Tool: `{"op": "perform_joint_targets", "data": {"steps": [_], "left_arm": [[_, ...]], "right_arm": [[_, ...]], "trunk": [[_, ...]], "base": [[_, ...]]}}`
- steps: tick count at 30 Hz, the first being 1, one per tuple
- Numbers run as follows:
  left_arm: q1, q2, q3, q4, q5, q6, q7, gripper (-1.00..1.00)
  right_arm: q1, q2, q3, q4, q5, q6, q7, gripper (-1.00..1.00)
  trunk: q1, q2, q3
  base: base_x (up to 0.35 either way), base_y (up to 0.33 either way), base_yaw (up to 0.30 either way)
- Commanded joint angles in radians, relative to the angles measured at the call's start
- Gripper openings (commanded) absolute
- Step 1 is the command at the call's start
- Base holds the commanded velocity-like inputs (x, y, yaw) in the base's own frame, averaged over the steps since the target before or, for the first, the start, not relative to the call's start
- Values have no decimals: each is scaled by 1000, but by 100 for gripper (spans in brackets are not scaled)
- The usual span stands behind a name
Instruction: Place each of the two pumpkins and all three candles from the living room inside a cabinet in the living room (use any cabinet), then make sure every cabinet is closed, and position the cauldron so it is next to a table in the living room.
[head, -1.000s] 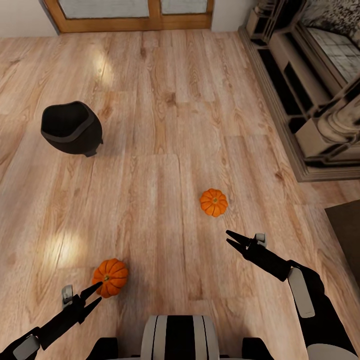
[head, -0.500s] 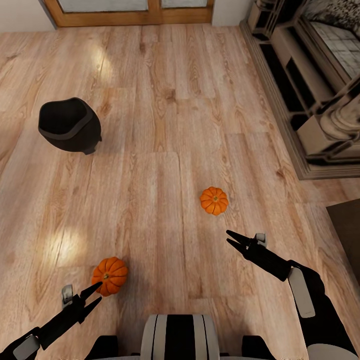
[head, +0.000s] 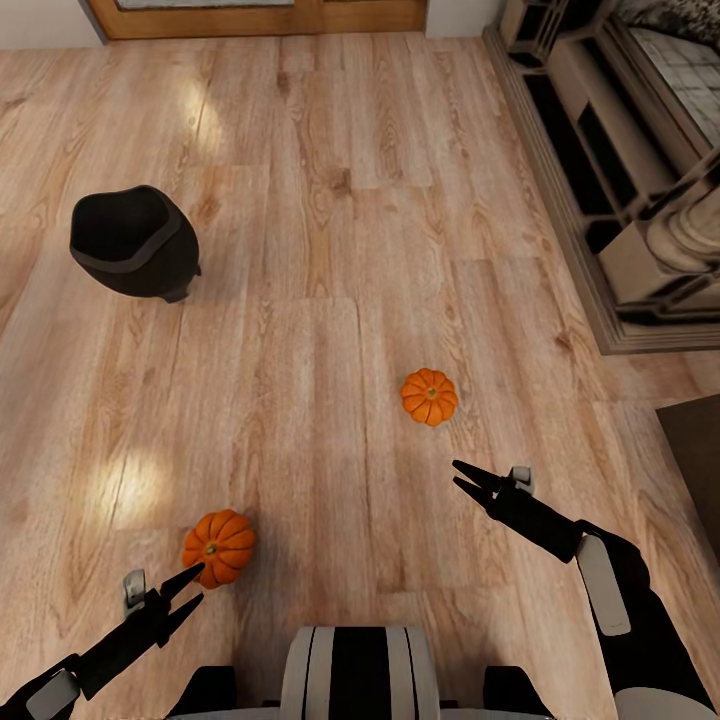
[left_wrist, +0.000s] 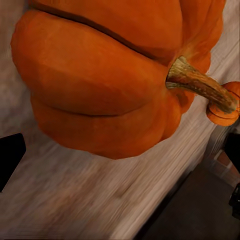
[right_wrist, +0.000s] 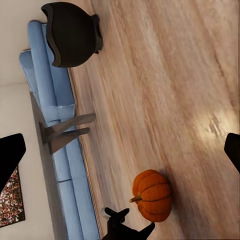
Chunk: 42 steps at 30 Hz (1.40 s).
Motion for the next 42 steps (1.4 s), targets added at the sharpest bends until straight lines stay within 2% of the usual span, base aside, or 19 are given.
{"op": "perform_joint_targets", "data": {"steps": [1, 5, 11, 15, 23, 42], "left_arm": [[0, 1, -7, 0, 11, 9, -3, 100], [0, 1, -8, 0, 11, 9, -3, 100], [0, 1, -7, 0, 11, 8, -3, 100], [0, 1, -7, 0, 11, 8, -2, 100], [0, 1, -6, 0, 11, 8, -1, 100], [0, 1, -7, 0, 11, 8, 0, 100]], "right_arm": [[0, 0, -1, 0, 0, 4, 3, 100], [0, 0, -1, 0, 0, 4, 4, 100], [0, 0, -1, 0, 0, 4, 4, 100], [0, 0, -1, 0, 0, 4, 3, 100], [0, 0, -1, 0, 0, 4, 4, 100], [0, 0, -1, 0, 0, 4, 4, 100]], "trunk": [[0, 0, -4], [1, -1, -8], [3, -2, -32], [3, -2, -32], [7, -4, -62], [7, -4, -62]], "base": [[0, 0, 0], [0, 0, 0], [0, 0, 0], [0, 0, 0], [0, 0, 0], [42, -4, 0]]}}
